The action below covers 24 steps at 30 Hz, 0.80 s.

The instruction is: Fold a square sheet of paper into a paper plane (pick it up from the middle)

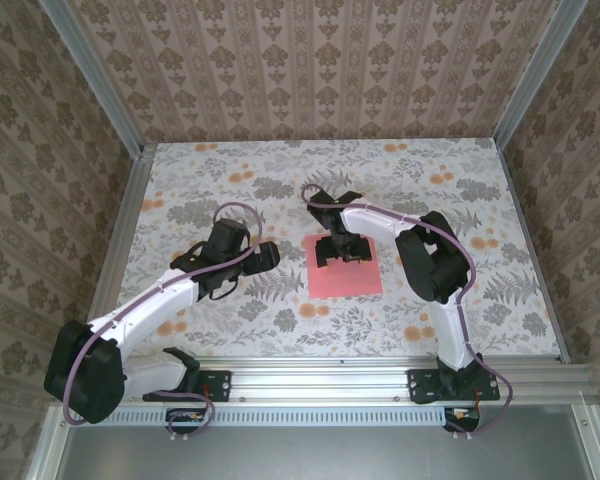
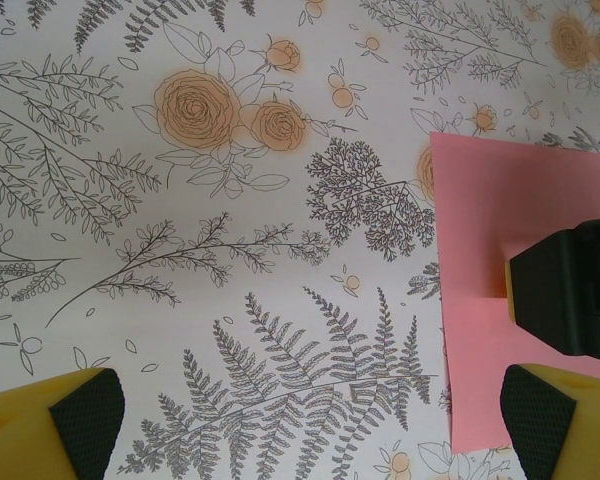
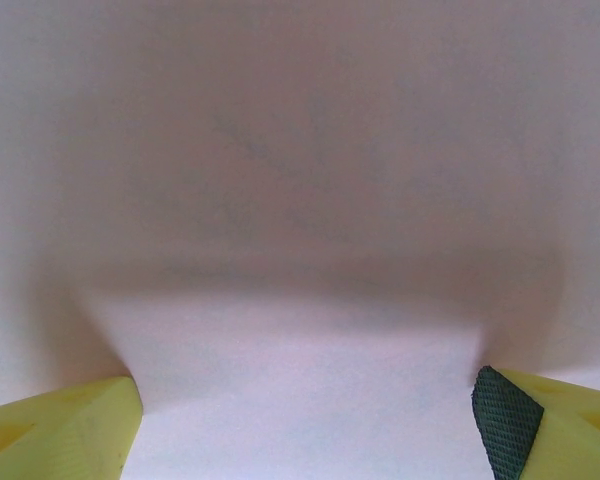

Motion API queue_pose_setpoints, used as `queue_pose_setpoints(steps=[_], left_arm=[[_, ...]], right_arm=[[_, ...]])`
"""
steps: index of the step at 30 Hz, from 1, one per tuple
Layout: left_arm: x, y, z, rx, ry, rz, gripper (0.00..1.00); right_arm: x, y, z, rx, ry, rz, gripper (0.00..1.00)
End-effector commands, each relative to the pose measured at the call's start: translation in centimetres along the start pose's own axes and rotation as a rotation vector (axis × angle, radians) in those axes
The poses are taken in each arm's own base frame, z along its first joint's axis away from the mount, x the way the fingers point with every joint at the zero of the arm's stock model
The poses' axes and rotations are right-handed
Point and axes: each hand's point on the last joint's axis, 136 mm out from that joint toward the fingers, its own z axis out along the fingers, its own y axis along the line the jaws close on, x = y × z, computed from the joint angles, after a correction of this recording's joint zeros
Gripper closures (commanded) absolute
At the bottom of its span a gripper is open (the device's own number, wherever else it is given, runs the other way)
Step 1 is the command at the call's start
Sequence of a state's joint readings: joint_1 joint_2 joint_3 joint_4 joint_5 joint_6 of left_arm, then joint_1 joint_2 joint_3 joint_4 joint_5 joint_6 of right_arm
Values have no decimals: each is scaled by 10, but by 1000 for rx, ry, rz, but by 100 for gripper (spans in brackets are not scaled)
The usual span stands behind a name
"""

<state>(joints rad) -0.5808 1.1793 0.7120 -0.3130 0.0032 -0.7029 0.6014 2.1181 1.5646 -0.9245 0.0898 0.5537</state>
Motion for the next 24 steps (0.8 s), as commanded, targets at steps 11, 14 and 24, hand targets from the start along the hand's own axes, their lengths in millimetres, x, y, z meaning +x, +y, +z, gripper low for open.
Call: queue_pose_setpoints(steps=[11,14,24], left_arm=[[-6,-7,-2,16,5,20,0],[-5,-7,-1,14,12,23,0],[-3,-6,1,14,18,24,0]], right_arm=[[-5,6,-27,-36,-30,-21,9],[-1,5,-15,-24,-8,-14,9],[9,5,14,-4,53,-22,9]])
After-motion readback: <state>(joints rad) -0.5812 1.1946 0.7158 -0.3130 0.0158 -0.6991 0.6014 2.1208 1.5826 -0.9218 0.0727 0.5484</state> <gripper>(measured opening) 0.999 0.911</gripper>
